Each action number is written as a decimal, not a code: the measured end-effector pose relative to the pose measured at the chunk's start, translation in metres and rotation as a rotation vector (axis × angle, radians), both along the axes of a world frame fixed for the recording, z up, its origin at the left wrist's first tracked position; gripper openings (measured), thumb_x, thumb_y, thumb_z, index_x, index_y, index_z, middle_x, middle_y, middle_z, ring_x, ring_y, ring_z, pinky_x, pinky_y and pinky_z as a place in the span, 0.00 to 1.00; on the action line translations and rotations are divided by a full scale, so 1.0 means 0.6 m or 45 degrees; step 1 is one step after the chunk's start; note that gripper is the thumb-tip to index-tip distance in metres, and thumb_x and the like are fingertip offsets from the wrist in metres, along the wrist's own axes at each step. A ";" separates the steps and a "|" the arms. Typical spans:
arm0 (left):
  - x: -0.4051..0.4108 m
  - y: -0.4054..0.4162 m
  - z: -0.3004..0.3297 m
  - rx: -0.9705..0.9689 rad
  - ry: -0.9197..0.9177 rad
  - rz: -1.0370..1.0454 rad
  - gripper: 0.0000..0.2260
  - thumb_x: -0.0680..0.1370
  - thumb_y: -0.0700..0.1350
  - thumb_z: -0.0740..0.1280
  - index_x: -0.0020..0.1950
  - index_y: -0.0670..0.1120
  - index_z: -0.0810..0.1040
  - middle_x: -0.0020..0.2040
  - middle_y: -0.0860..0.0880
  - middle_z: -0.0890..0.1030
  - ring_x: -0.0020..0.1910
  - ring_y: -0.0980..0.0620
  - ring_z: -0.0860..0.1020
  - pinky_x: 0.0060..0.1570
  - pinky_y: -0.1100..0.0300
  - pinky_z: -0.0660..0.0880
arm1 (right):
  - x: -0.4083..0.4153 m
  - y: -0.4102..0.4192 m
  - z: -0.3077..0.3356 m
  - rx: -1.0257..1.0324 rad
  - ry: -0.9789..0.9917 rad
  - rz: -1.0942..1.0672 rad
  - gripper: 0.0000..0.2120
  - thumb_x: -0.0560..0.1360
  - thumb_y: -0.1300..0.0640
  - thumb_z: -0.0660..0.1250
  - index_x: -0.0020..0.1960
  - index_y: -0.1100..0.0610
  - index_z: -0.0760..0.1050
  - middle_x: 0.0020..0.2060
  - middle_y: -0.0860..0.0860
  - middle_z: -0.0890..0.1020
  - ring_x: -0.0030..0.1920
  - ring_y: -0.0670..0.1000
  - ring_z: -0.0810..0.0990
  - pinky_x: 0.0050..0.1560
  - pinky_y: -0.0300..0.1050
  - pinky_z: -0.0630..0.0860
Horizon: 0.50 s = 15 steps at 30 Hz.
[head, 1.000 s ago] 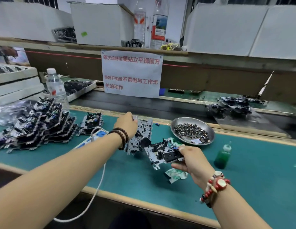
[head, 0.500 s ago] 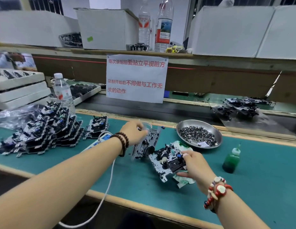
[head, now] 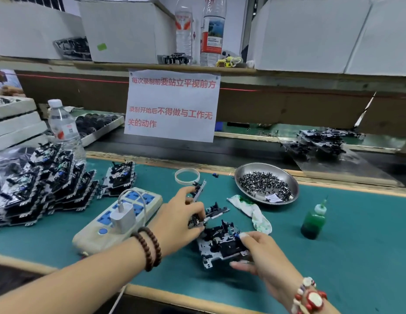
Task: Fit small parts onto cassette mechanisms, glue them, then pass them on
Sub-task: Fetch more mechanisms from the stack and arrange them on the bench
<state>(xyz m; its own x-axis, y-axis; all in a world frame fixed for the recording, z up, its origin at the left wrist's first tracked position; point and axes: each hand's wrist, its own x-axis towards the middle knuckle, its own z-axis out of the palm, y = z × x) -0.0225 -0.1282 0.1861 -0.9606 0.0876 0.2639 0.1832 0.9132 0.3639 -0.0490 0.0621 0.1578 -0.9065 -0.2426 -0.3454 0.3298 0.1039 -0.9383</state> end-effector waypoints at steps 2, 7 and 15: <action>0.002 0.000 -0.006 -0.128 0.014 -0.018 0.07 0.75 0.50 0.66 0.51 0.51 0.74 0.73 0.49 0.57 0.69 0.54 0.64 0.64 0.59 0.65 | -0.003 -0.004 0.000 -0.004 -0.040 0.003 0.10 0.80 0.58 0.57 0.52 0.64 0.73 0.51 0.58 0.76 0.31 0.48 0.81 0.38 0.42 0.82; 0.013 -0.010 -0.026 -0.409 -0.037 -0.065 0.08 0.77 0.48 0.61 0.56 0.52 0.69 0.75 0.48 0.48 0.72 0.54 0.57 0.65 0.56 0.60 | -0.002 -0.006 -0.002 0.109 -0.092 0.067 0.11 0.81 0.58 0.55 0.51 0.62 0.74 0.50 0.57 0.78 0.32 0.47 0.82 0.40 0.44 0.82; 0.049 -0.025 -0.016 -0.380 -0.071 -0.182 0.11 0.73 0.49 0.60 0.55 0.52 0.68 0.73 0.45 0.56 0.69 0.51 0.64 0.63 0.48 0.63 | -0.018 0.007 0.022 1.103 0.678 0.299 0.15 0.78 0.49 0.60 0.64 0.49 0.71 0.54 0.46 0.72 0.56 0.47 0.73 0.57 0.39 0.68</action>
<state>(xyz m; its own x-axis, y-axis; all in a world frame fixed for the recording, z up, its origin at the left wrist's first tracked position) 0.0067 -0.1431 0.1763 -0.9451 0.2882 0.1539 0.3048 0.9474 0.0975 -0.0596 0.0665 0.1712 -0.9547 -0.2923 -0.0551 -0.2202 0.8189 -0.5301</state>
